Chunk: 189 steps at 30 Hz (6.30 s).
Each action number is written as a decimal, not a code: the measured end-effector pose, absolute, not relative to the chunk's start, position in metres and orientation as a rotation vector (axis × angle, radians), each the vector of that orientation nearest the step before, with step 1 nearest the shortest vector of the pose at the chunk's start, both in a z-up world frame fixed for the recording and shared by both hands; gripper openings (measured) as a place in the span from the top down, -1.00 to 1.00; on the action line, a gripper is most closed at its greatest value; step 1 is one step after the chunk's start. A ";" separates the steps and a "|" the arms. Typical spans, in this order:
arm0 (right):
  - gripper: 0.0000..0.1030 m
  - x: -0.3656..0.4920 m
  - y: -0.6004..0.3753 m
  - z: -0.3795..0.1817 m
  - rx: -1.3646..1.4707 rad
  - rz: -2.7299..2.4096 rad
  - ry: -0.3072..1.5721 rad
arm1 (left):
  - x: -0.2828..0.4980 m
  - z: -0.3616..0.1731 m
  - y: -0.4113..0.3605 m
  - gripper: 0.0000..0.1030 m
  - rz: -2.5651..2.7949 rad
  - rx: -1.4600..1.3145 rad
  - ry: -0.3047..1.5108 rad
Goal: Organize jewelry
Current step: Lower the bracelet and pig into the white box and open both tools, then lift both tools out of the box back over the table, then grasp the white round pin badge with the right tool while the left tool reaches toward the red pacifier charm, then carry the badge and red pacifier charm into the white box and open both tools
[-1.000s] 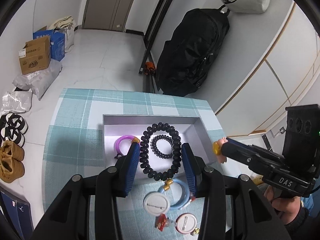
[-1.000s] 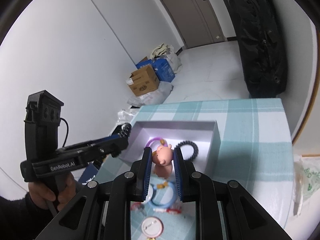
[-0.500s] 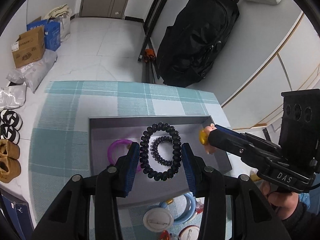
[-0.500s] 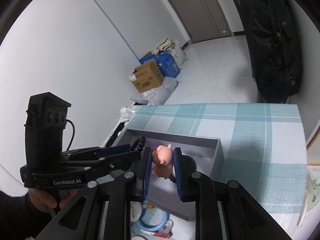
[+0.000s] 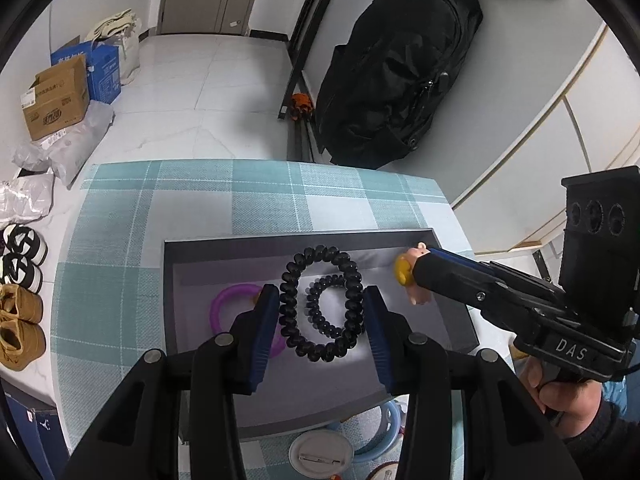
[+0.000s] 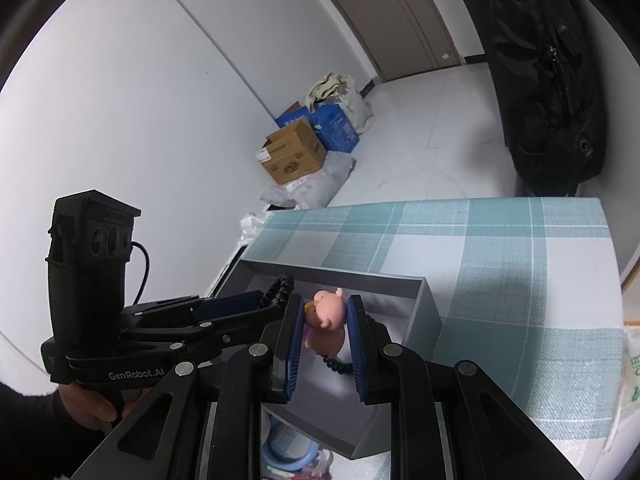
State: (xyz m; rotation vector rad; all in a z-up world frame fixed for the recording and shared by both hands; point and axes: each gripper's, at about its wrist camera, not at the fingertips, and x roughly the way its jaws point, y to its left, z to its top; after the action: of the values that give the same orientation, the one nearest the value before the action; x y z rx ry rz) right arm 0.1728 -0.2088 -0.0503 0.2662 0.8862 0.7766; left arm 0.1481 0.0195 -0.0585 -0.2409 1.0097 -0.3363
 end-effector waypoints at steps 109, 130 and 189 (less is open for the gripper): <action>0.19 0.031 -0.189 -0.068 -0.068 0.662 0.966 | 0.039 -0.073 0.044 -0.56 -0.165 -0.222 1.047; 0.19 0.052 -0.241 -0.034 0.167 0.623 0.884 | 0.042 -0.091 -0.008 0.28 -0.268 -0.055 1.129; 0.19 0.106 -0.211 -0.015 0.271 0.735 0.849 | 0.095 -0.030 0.023 0.53 -0.335 -0.285 0.947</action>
State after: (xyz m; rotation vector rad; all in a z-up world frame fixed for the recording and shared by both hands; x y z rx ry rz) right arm 0.1059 -0.2113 -0.0152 0.2711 0.8489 0.7352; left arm 0.0949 0.0227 -0.0300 -0.2854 0.9468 -0.3349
